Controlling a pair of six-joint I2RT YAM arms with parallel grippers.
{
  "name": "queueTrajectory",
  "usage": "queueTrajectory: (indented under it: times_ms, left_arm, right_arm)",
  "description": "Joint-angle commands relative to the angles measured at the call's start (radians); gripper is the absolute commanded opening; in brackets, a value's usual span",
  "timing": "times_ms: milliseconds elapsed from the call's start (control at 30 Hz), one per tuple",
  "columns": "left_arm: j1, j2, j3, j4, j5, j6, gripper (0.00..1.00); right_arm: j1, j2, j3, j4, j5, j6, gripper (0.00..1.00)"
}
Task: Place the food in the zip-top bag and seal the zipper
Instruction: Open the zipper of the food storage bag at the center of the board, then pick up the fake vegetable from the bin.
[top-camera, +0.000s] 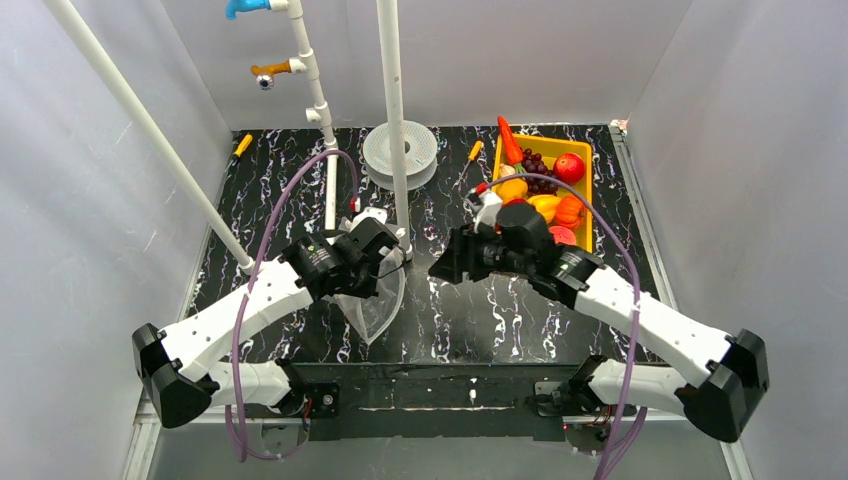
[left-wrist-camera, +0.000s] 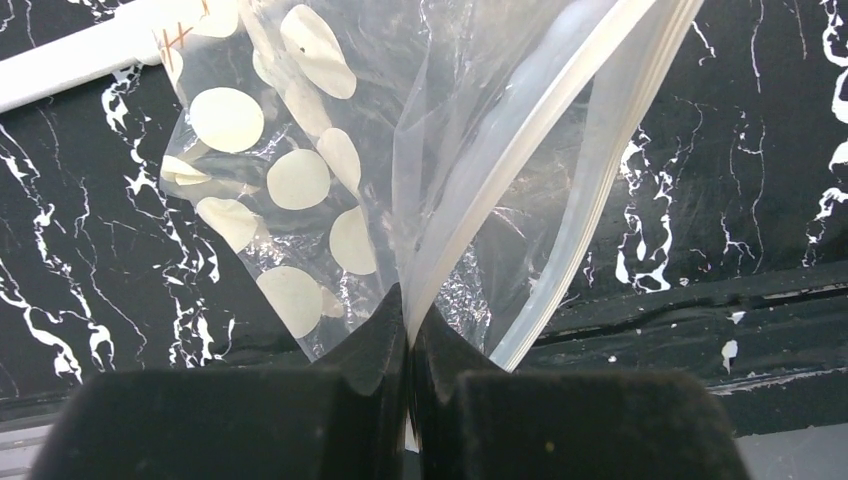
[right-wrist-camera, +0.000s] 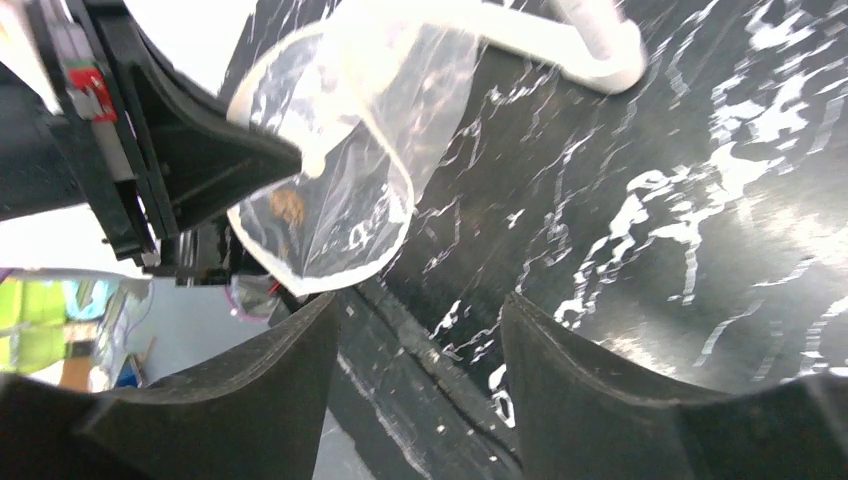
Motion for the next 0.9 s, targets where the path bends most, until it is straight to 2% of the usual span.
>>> queueTrajectory:
  times_ms: [0, 67, 200, 300, 433, 633, 867]
  left_arm:
    - [0.007, -0.023, -0.014, 0.004, 0.036, -0.02, 0.0]
    - [0.006, -0.029, -0.015, 0.011, 0.046, -0.02, 0.0]
    - [0.007, -0.041, -0.014, 0.023, 0.062, -0.022, 0.0]
    - [0.007, -0.041, -0.013, 0.026, 0.074, -0.025, 0.0]
    - [0.007, -0.048, -0.026, 0.036, 0.104, -0.037, 0.0]
    - [0.007, -0.058, -0.043, 0.048, 0.135, -0.046, 0.0]
    - [0.007, -0.064, -0.042, 0.065, 0.15, -0.04, 0.0]
  right_arm:
    - [-0.095, -0.09, -0.012, -0.02, 0.084, -0.057, 0.69]
    - [-0.15, -0.099, -0.003, -0.069, 0.166, -0.067, 0.76]
    - [-0.327, -0.053, 0.006, -0.064, 0.19, -0.044, 0.77]
    - [-0.466, 0.041, 0.037, -0.035, 0.156, -0.016, 0.76]
    - [-0.569, 0.23, 0.171, -0.031, 0.188, -0.063, 0.77]
    - [-0.645, 0.548, 0.548, -0.101, 0.296, -0.256, 0.81]
    - [-0.662, 0.892, 1.007, -0.254, 0.367, -0.487, 0.82]
